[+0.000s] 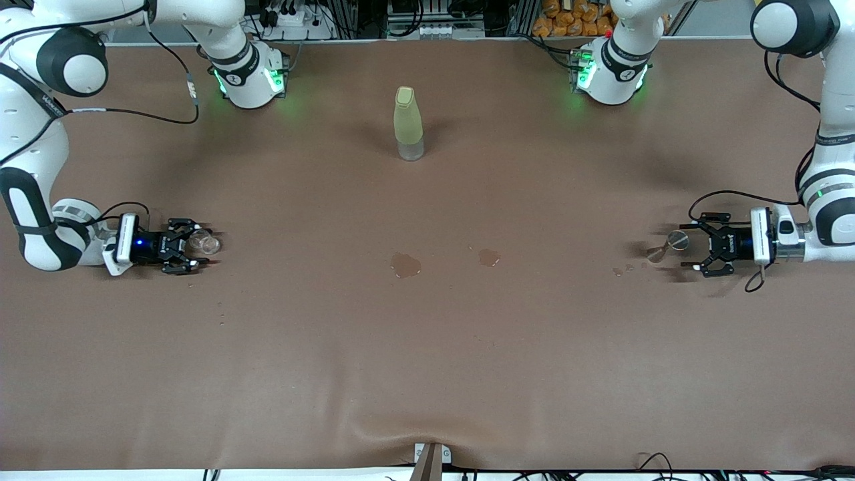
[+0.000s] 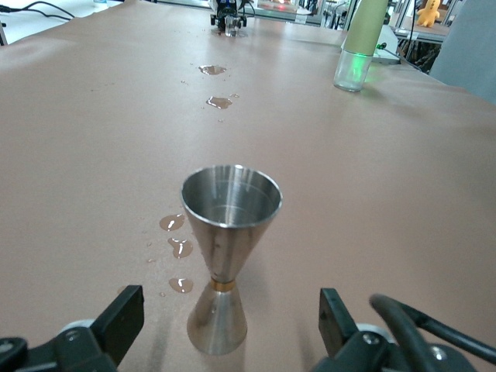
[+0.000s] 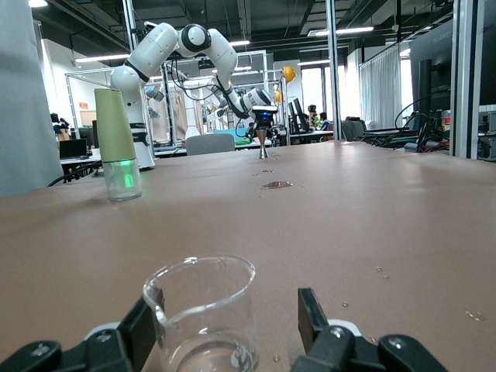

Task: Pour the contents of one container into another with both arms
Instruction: 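Grasp the steel jigger with the left gripper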

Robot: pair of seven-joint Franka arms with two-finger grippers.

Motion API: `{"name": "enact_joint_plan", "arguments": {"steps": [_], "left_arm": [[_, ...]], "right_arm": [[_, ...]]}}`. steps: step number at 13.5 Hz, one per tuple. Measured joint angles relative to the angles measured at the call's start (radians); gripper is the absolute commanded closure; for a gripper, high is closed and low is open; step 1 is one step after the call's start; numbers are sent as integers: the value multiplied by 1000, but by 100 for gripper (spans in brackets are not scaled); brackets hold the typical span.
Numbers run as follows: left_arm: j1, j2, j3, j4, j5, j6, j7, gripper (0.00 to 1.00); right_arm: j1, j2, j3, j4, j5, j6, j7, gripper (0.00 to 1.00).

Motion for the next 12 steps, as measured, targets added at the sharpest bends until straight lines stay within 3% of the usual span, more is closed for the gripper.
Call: {"name": "enact_joint_plan", "arguments": {"steps": [2, 4, 7, 9, 12], "left_arm": [[-2, 9, -6, 0, -25, -2, 6, 0], [-8, 13, -15, -1, -38, -3, 7, 11], [-12, 16, -21, -1, -50, -3, 7, 13], [-12, 26, -21, -2, -53, -3, 7, 22], [-12, 40, -21, -2, -57, -3, 8, 23]], "right_arm": [[0, 0, 0, 0, 0, -3, 0, 47], [0, 0, 0, 0, 0, -4, 5, 54], [0, 0, -2, 1, 1, -8, 17, 68], [0, 0, -2, 1, 1, -12, 18, 78], [0, 0, -2, 1, 1, -28, 18, 80]]}}
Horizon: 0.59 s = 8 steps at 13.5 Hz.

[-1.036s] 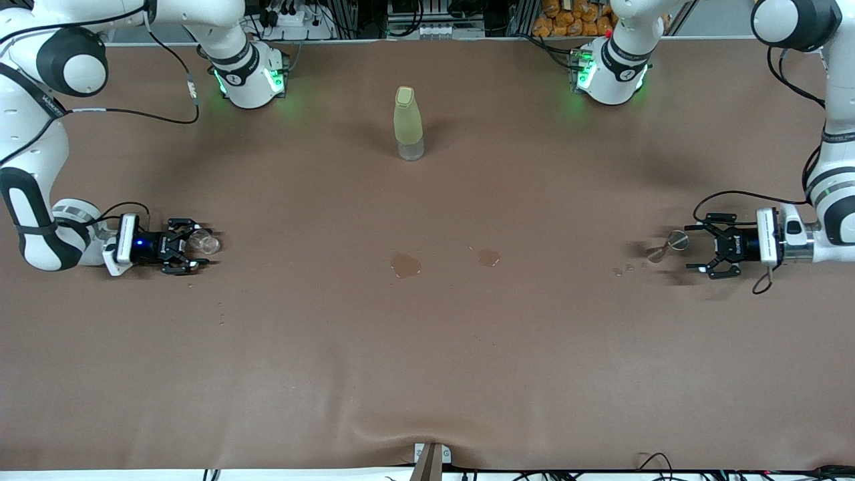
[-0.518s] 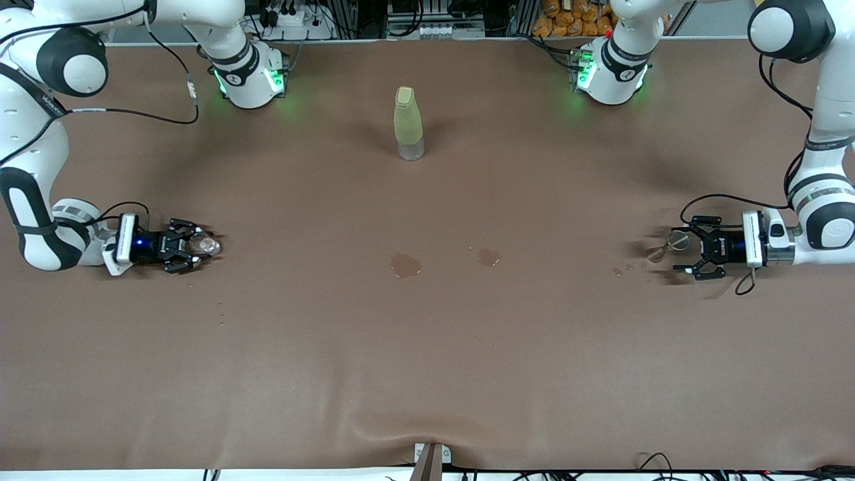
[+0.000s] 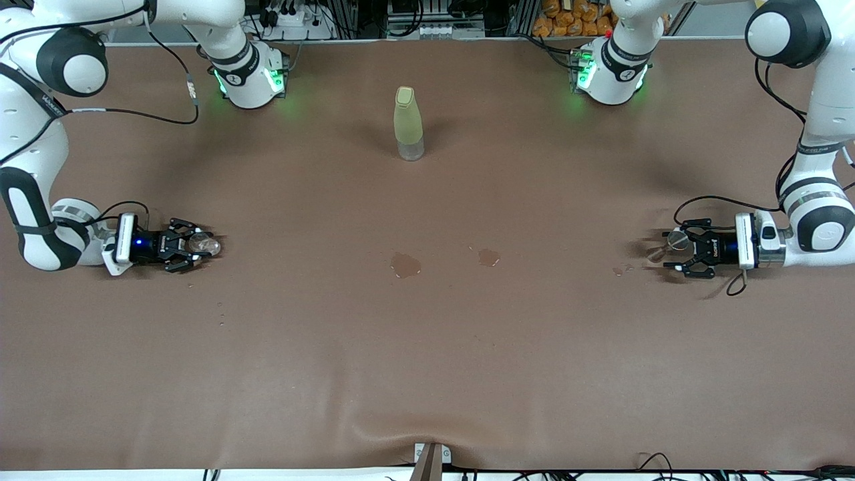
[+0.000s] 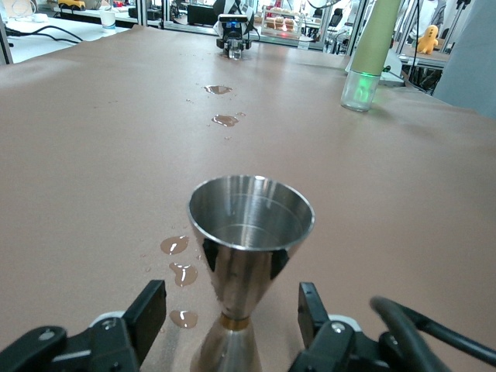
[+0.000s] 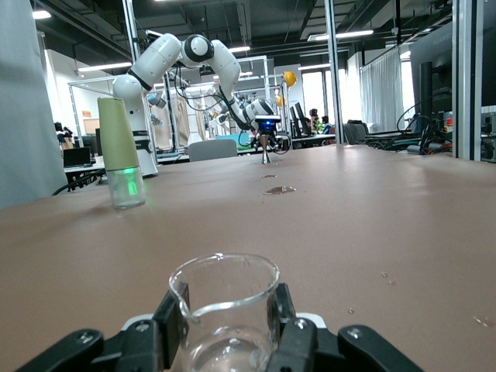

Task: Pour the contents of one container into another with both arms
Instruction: 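Grasp the steel jigger with the left gripper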

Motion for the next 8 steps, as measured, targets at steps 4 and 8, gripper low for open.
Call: {"name": "enact_joint_plan", "arguments": {"steps": [4, 8], "left_arm": [[0, 0, 0, 0, -1, 0, 0, 32], [-2, 0, 0, 1, -2, 0, 0, 39]], "right_arm": [[37, -23, 6, 17, 5, -31, 62, 80], [92, -130, 59, 43, 13, -31, 234, 80]]}}
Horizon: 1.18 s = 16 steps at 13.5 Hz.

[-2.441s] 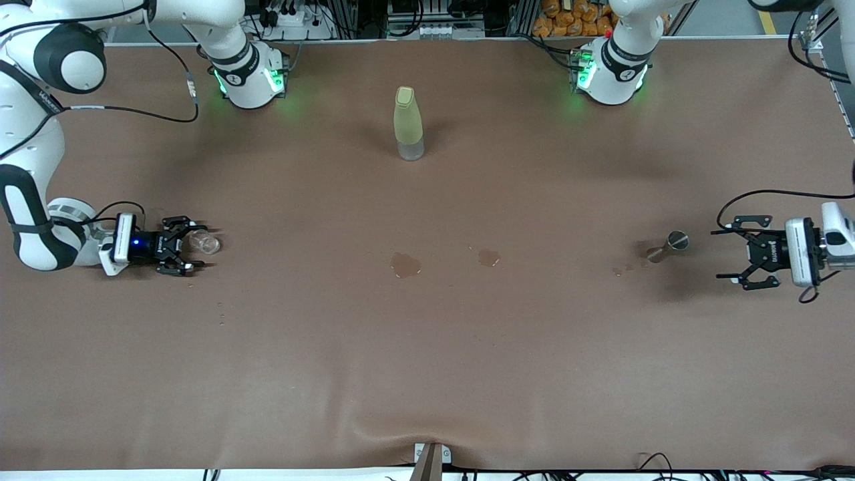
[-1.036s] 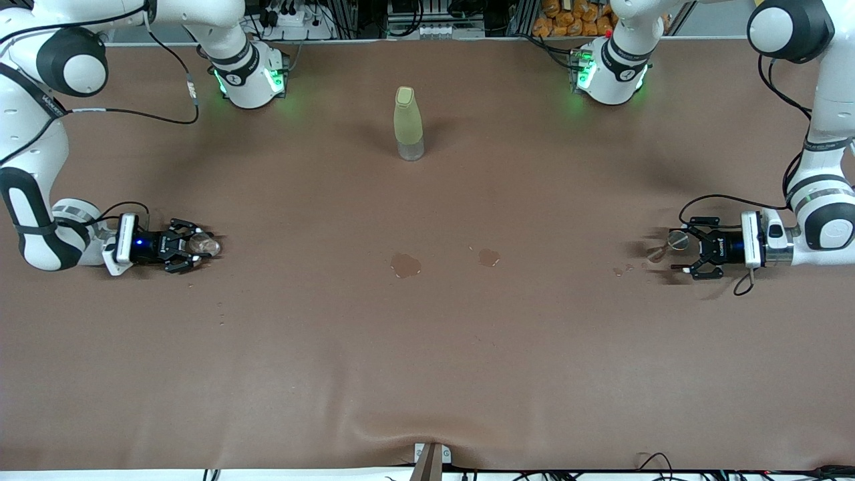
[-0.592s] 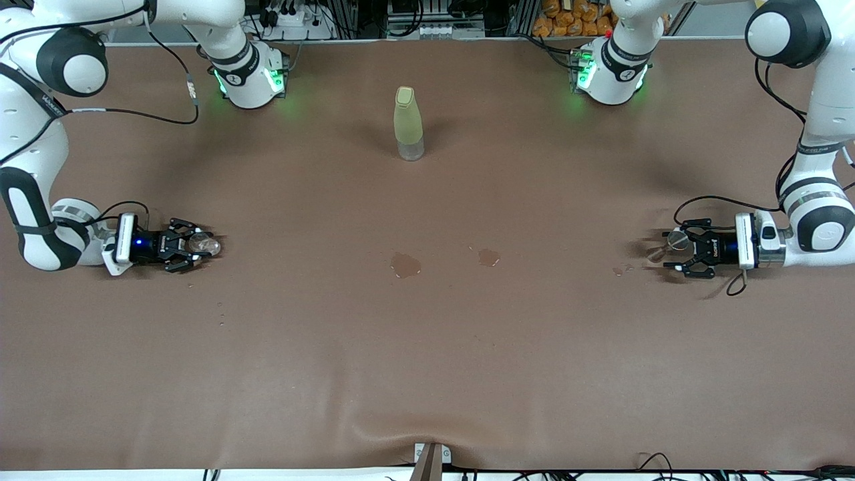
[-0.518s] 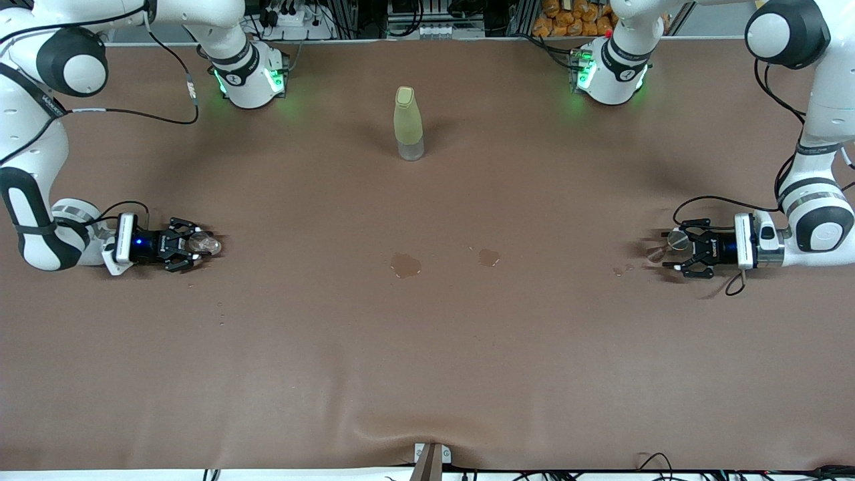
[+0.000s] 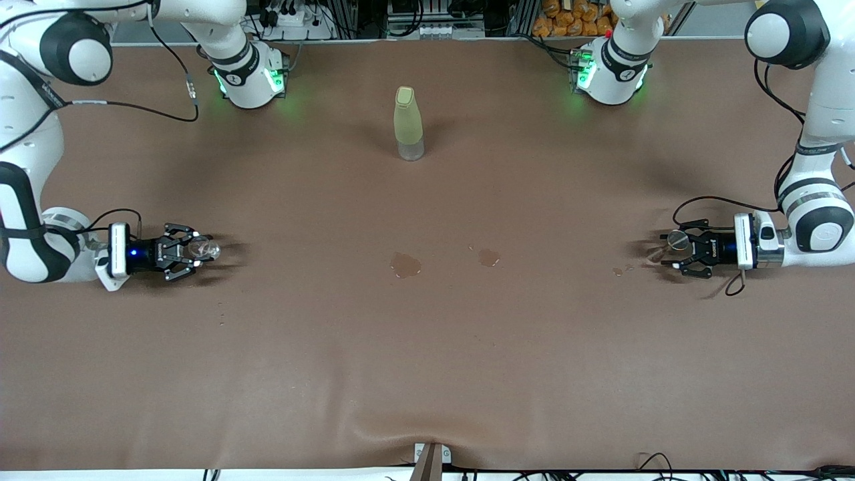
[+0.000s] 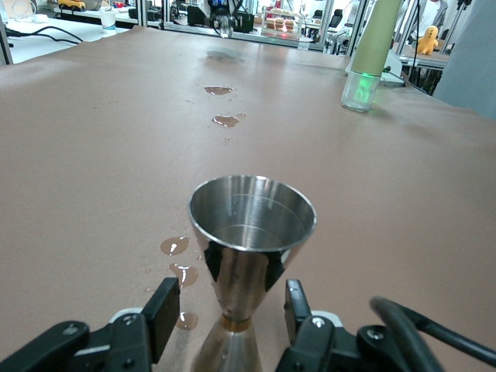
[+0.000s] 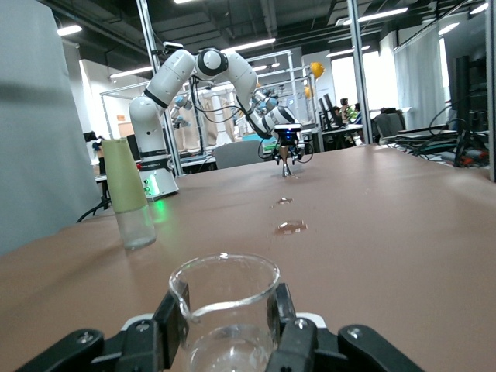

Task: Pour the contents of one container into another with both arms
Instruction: 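Grasp the steel jigger with the left gripper, then lift the glass cup and the jigger toward each other with both grippers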

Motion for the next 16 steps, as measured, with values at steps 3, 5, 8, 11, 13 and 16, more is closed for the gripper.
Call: {"name": "enact_joint_plan", "arguments": {"steps": [3, 5, 8, 11, 13, 16], "left_arm": [[-1, 0, 0, 0, -1, 0, 0, 46], [-1, 0, 0, 1, -2, 0, 0, 61], [-1, 0, 0, 4, -2, 2, 0, 68], [-1, 0, 0, 6, -2, 4, 0, 85], [-3, 0, 0, 11, -2, 6, 0, 98], [-14, -6, -4, 25, -2, 5, 4, 98]], "right_arm": [[52, -53, 24, 36, 1, 1, 89, 80], [96, -65, 28, 40, 40, 5, 122, 83], [144, -67, 28, 41, 110, 40, 125, 84], [157, -80, 29, 46, 139, 46, 162, 84], [164, -120, 29, 50, 143, 67, 184, 86], [175, -213, 29, 5, 143, 94, 251, 86]]}}
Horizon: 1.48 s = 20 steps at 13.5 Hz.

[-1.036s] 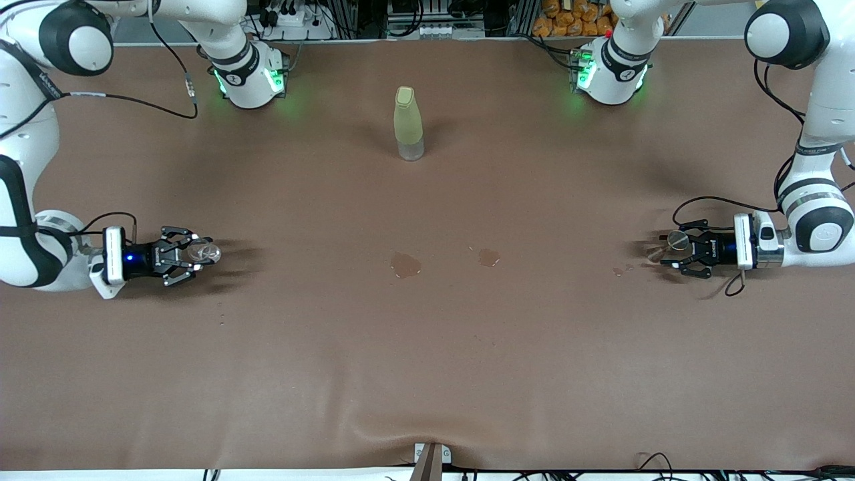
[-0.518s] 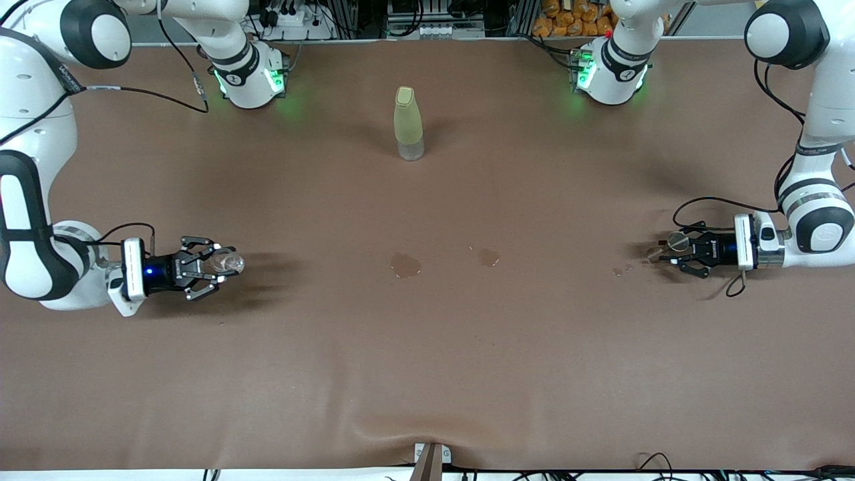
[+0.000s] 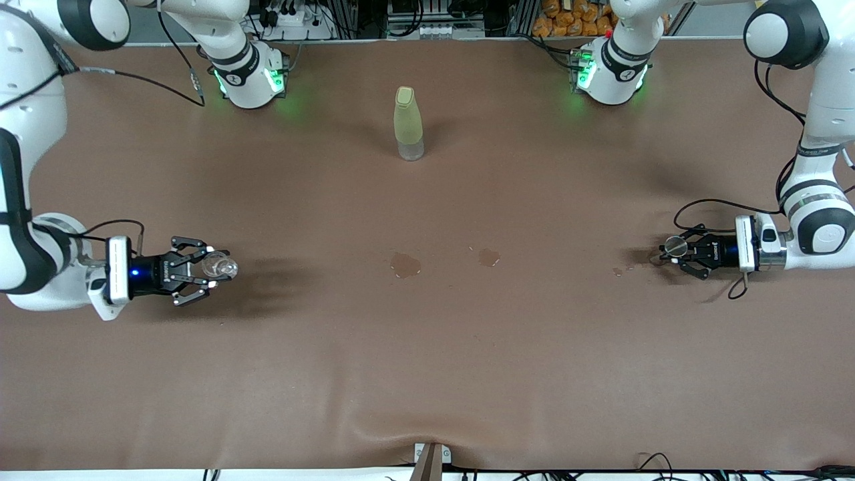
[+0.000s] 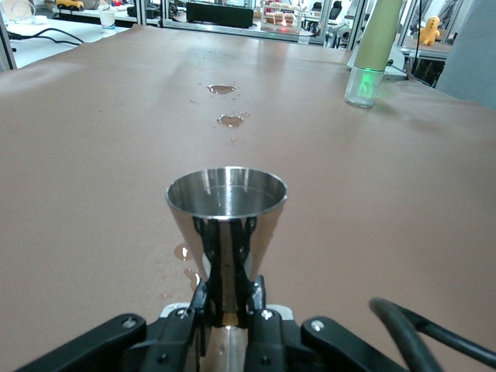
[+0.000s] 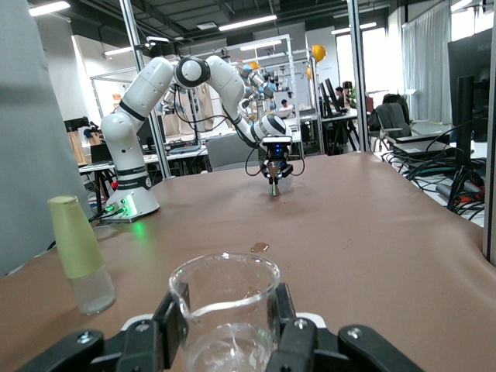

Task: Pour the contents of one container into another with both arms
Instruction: 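Lift the glass cup and the jigger toward each other with both grippers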

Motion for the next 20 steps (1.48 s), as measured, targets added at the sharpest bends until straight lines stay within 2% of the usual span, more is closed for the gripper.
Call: {"name": "enact_joint_plan", "arguments": {"steps": [4, 8, 13, 17, 20], "left_arm": [[-6, -33, -117, 59, 0, -2, 7, 100], [-39, -48, -241, 97, -15, -1, -28, 100], [-194, -35, -258, 62, -161, 66, -93, 100], [-320, -27, -261, 27, -257, 185, -93, 100], [-415, -26, -262, 7, -346, 262, -93, 100]], "right_arm": [[7, -149, 0, -147, 10, 30, 72, 86], [10, -279, 0, -385, 61, 100, 35, 86], [44, -357, 1, -544, 130, 142, -76, 86], [146, -401, 2, -661, 268, 175, -143, 86], [227, -405, 2, -689, 383, 242, -153, 86]]}}
